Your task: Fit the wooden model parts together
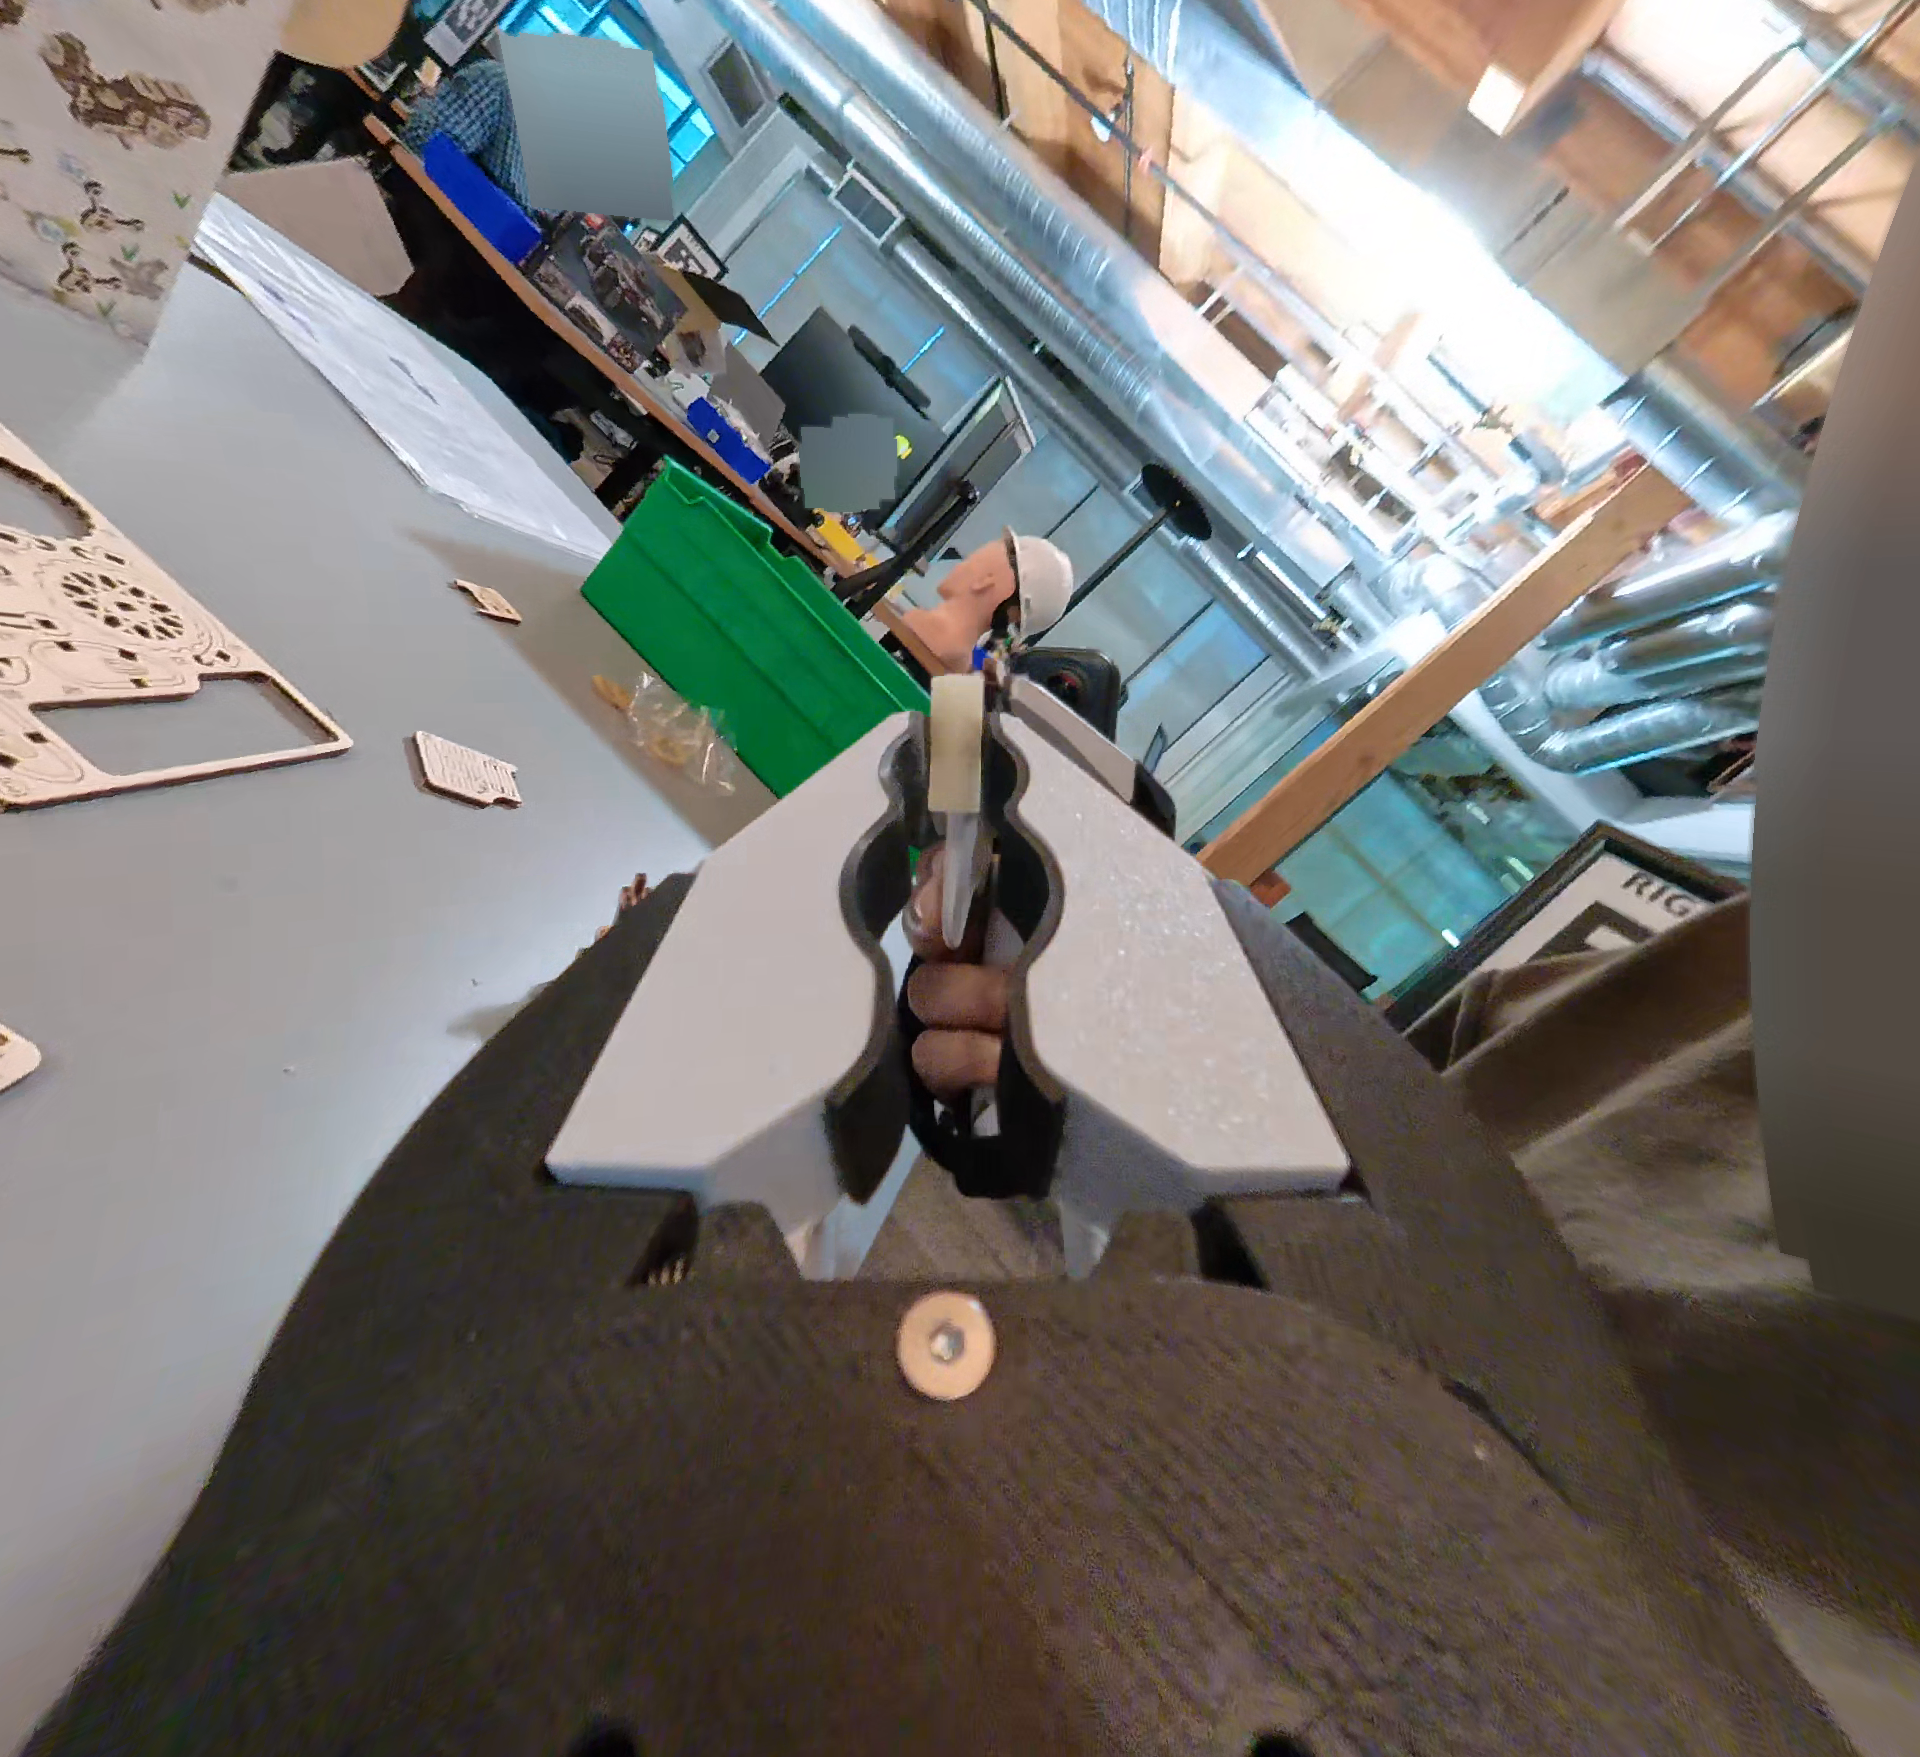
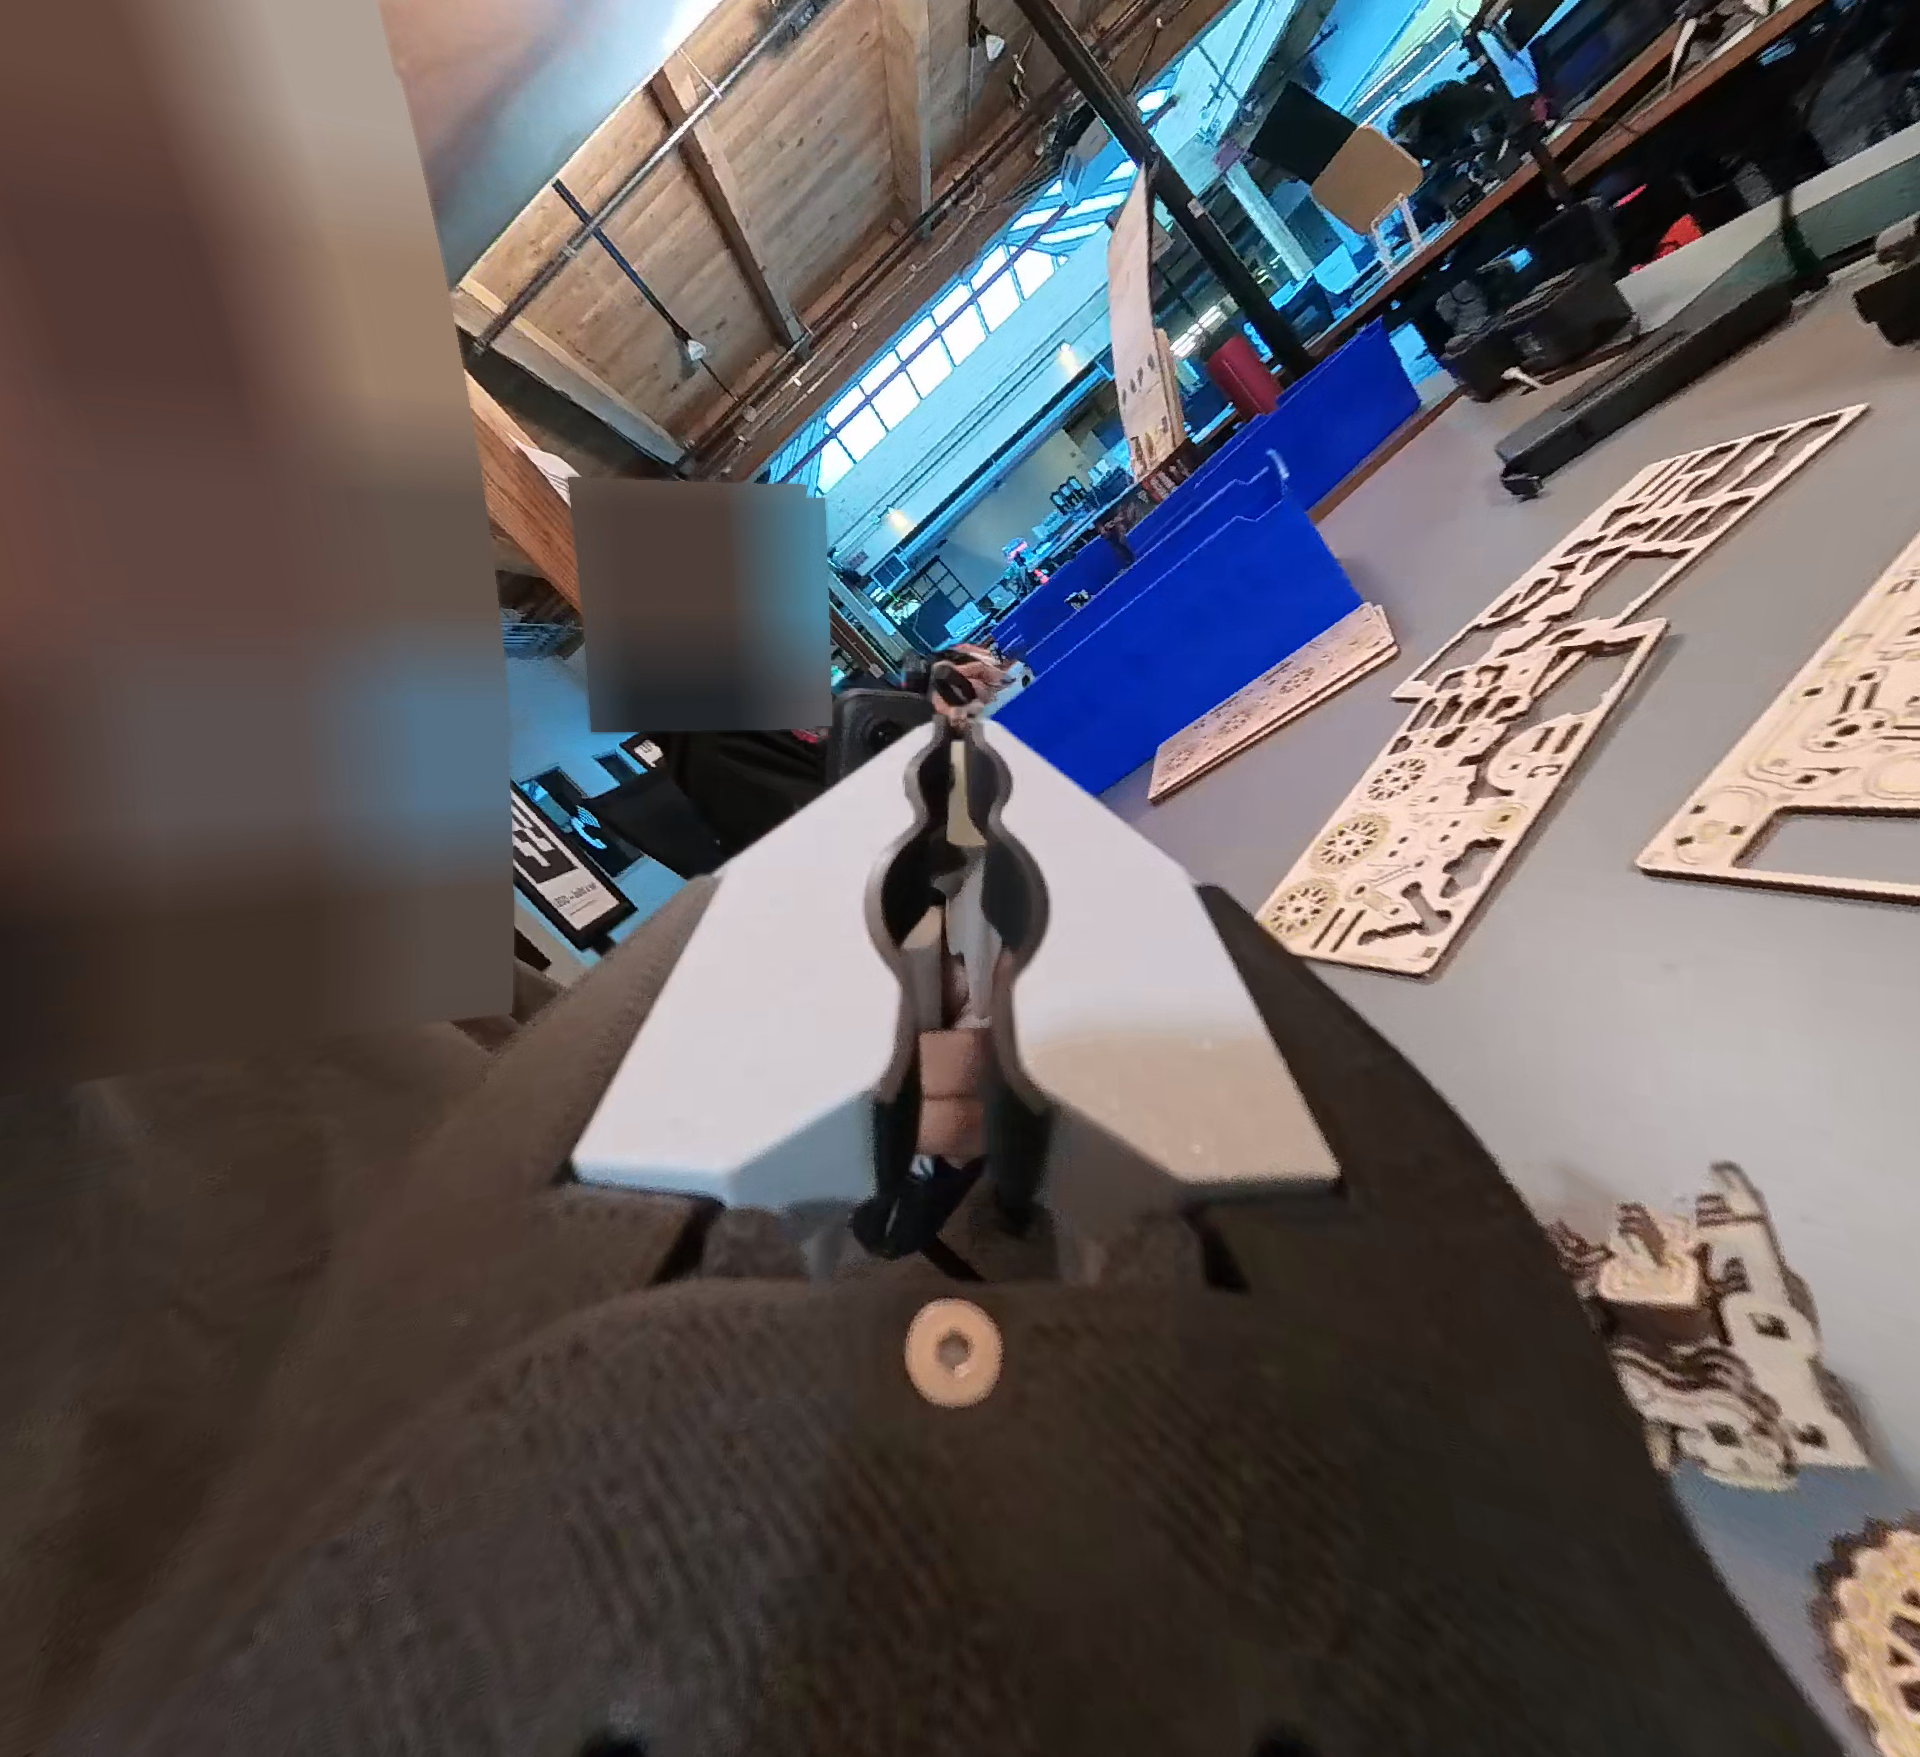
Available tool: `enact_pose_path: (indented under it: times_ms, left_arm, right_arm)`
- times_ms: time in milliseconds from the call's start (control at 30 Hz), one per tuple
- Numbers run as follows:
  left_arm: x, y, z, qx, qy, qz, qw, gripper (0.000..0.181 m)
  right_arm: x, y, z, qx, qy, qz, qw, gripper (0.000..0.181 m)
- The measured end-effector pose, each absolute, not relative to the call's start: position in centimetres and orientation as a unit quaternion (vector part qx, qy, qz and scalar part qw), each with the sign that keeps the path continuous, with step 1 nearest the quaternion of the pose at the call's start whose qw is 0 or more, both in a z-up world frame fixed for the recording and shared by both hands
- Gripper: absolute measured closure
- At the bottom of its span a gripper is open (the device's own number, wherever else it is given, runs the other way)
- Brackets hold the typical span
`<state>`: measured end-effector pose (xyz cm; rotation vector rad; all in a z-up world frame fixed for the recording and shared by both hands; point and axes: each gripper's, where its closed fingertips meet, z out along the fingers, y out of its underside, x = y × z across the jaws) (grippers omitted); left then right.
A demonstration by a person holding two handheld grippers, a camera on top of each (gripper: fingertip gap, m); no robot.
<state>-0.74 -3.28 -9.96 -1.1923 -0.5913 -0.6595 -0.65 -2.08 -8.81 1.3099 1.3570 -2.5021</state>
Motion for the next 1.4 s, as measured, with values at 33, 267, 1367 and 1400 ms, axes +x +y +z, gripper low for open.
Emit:
enact_pose_path:
  times_ms: [33, 267, 1367, 1400]
  left_arm:
    - [-0.8, -3.4, -9.9, -0.538, -0.271, -0.308, 0.737, 0.174]
    - [-0.5, -3.3, -10.3, -0.531, -0.280, -0.329, 0.729, 0.174]
    - [-0.7, -2.8, -11.4, -0.634, -0.226, -0.176, 0.719, 0.174]
    - [-0.7, -2.8, -11.3, -0.634, -0.224, -0.174, 0.719, 0.174]
  right_arm:
    - [-0.7, -2.2, -8.8, 0.418, 0.439, -0.795, -0.003, 0.181]
    - [-0.8, -3.1, -9.2, 0.422, 0.478, -0.769, -0.036, 0.181]
    - [-0.7, -2.8, -10.3, 0.426, 0.528, -0.733, -0.044, 0.180]
    - [-0.7, -2.8, -10.3, 0.425, 0.530, -0.732, -0.047, 0.180]
